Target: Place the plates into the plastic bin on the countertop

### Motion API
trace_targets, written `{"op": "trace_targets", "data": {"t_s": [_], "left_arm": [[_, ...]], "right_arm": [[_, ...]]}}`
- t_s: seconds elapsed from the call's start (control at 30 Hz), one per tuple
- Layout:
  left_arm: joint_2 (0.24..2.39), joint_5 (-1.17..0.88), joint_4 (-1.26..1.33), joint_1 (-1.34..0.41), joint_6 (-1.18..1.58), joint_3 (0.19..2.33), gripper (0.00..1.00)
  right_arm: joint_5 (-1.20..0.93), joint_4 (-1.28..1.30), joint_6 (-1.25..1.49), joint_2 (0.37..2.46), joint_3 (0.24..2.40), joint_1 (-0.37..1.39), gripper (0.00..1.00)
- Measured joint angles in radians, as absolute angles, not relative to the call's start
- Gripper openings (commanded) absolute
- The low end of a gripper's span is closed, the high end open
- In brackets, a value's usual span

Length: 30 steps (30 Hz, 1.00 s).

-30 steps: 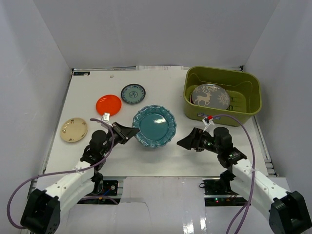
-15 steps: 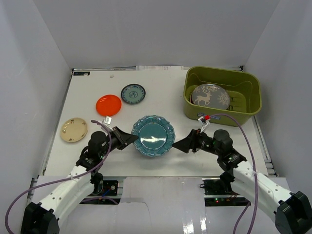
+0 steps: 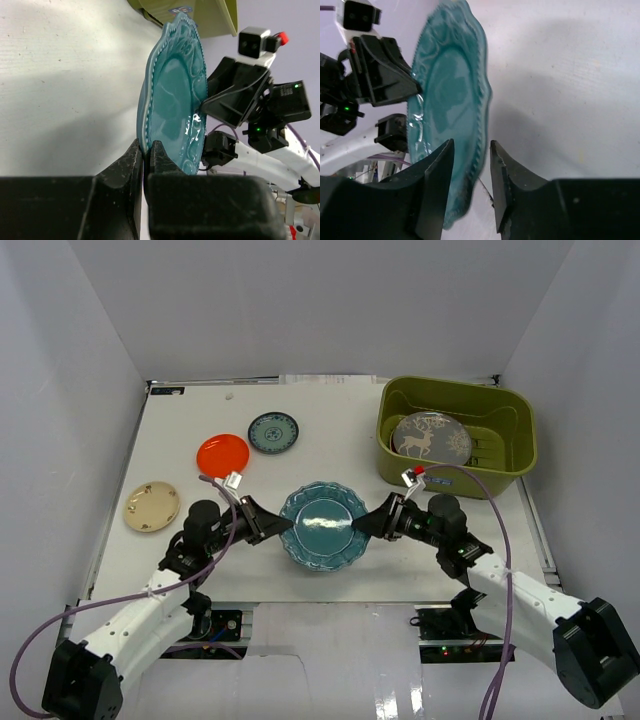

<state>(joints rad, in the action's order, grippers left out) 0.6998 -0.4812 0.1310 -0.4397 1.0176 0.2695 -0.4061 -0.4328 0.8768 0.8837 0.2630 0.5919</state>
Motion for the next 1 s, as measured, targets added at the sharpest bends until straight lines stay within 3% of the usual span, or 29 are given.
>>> {"op": "trace_targets", "data": {"t_s": [0.03,0.1,0.13,0.23,0.27,0.4,0.53,0.73,0.87,1.0], "left_arm": [[0.704,-0.485,0.131,-0.44,1.015,0.271,0.0],[0.713,-0.495,0.13,-0.437,1.008,0.281,0.09],[0.714,-0.497,0.131,-0.433,1.0,0.293,0.12],[0.713,-0.49,0.11,-0.43,0.951,0.339,0.25],[0.713,-0.488,0.097,-0.427,0.943,0.355,0.42],[0.709,-0.492,0.014,-0.427,0.884,0.483,0.77],[0.691,-0.457,-0.123,-0.431,0.773,0.672,0.98],[0.603,-0.327,-0.304,-0.432,0.591,0.848,0.98],[0.557,-0.242,-0.396,-0.434,0.504,0.851,0.98],[0.524,-0.155,-0.44,-0.434,0.464,0.798,0.98]], "right_arm": [[-0.402,-0.44,0.883,0.886,0.276,0.592,0.3],[-0.391,-0.438,0.884,0.891,0.297,0.592,0.11],[-0.379,-0.435,0.9,0.897,0.305,0.588,0.08],[-0.357,-0.423,0.93,0.908,0.336,0.583,0.08],[-0.356,-0.417,0.929,0.91,0.352,0.581,0.08],[-0.373,-0.365,0.916,0.926,0.445,0.554,0.08],[-0.445,-0.271,0.903,0.944,0.598,0.437,0.08],[-0.513,-0.234,0.915,0.985,0.79,0.076,0.08],[-0.505,-0.224,0.909,1.036,0.829,-0.136,0.08],[-0.394,-0.113,0.827,1.079,0.829,-0.241,0.08]]}}
